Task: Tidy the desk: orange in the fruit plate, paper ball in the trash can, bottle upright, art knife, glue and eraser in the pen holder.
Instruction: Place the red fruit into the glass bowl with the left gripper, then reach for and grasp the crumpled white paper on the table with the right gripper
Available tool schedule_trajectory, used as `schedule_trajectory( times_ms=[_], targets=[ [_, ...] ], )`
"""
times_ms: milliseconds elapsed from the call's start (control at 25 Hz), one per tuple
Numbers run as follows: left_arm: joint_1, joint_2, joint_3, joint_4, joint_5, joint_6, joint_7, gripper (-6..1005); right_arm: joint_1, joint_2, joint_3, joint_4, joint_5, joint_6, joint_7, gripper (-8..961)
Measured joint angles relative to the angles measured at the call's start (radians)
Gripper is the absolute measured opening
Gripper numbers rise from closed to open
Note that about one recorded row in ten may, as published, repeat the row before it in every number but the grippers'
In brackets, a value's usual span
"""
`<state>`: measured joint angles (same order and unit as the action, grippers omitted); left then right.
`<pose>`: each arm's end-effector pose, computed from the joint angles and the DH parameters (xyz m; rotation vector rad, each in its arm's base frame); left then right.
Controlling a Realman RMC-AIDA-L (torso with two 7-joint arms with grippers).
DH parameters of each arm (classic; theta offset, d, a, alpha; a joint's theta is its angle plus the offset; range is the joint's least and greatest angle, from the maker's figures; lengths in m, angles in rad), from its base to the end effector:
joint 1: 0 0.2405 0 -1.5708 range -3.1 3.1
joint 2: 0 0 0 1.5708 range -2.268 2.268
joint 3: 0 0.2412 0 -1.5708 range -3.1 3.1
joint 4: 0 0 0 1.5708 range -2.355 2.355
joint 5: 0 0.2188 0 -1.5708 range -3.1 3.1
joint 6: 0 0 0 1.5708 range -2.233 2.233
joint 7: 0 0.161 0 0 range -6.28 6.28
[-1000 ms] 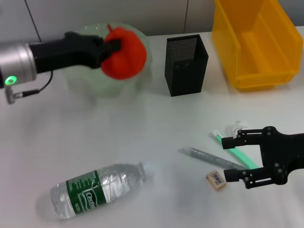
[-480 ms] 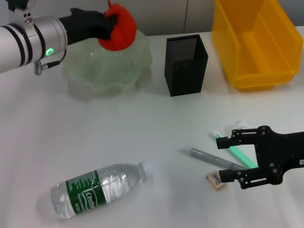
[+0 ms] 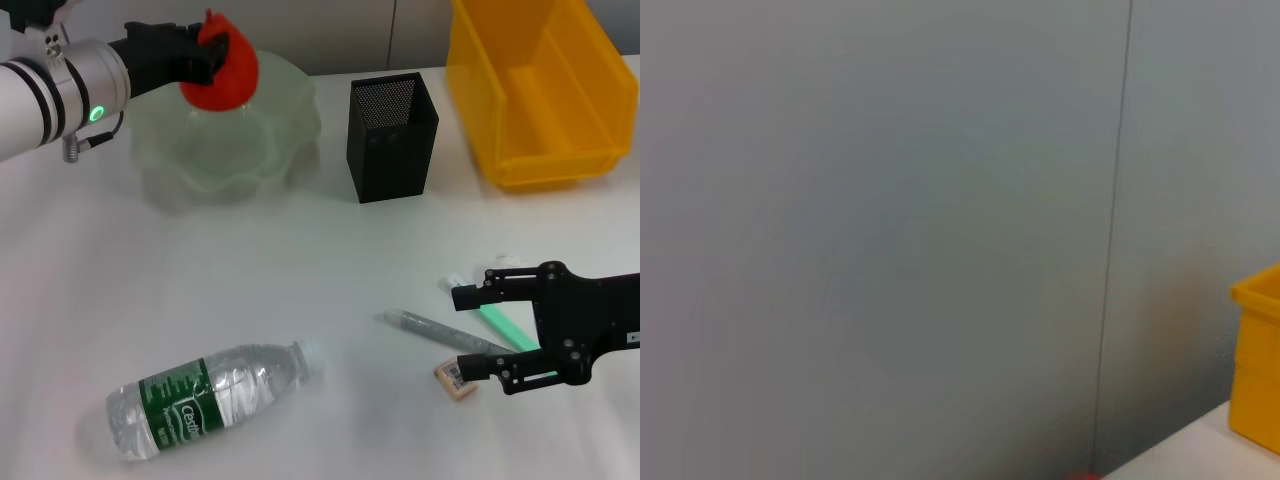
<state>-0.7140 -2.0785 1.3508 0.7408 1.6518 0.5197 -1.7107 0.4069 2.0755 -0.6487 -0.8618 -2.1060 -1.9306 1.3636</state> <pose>-0.1644 0.4717 -0.0302 -2.2244 -0.6046 -0.4398 0.2584 0.2718 0.0270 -2.9562 0.4980 0.7053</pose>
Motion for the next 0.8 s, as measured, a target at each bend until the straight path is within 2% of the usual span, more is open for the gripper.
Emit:
schedule_trajectory(
  times_ms=[200, 400, 480, 520, 560, 640, 680, 720, 760, 800],
  targets=[
    [0.014, 0.000, 0.003, 0.012, -0.017, 0.019, 0.002, 297, 0.005, 0.000, 0.000, 0.003, 0.000, 0.006, 0.000, 771],
    [0.058, 0.008, 0.001, 0.064, -0.043, 0.106, 0.013, 474, 0.011, 0.000, 0.005, 0.003, 0.000, 0.007, 0.000, 770],
    [0.087, 0.010, -0.012, 0.096, -0.044, 0.195, 0.036, 556, 0.013, 0.000, 0.007, 0.001, 0.000, 0.007, 0.001, 770],
    [0.122, 0.012, -0.032, 0.127, -0.045, 0.294, 0.066, 602, 0.016, 0.000, 0.009, -0.005, 0.000, 0.008, 0.019, 770],
    [0.122, 0.012, -0.032, 0.127, -0.045, 0.294, 0.066, 647, 0.016, 0.000, 0.009, -0.005, 0.000, 0.008, 0.019, 770],
    [0.171, 0.013, -0.065, 0.165, -0.045, 0.419, 0.095, 739, 0.021, -0.003, 0.009, -0.015, 0.000, 0.013, 0.051, 770],
    [0.190, 0.013, -0.080, 0.177, -0.045, 0.474, 0.106, 749, 0.025, -0.006, 0.010, -0.023, 0.000, 0.017, 0.070, 770],
    [0.243, 0.014, -0.134, 0.196, -0.050, 0.644, 0.144, 759, 0.029, -0.008, 0.009, -0.050, 0.000, 0.020, 0.102, 770],
    [0.243, 0.014, -0.134, 0.196, -0.050, 0.644, 0.144, 769, 0.029, -0.008, 0.009, -0.050, 0.000, 0.020, 0.102, 770],
    [0.260, 0.015, -0.159, 0.195, -0.052, 0.712, 0.163, 779, 0.030, -0.008, 0.007, -0.068, 0.000, 0.020, 0.118, 770]
  ],
)
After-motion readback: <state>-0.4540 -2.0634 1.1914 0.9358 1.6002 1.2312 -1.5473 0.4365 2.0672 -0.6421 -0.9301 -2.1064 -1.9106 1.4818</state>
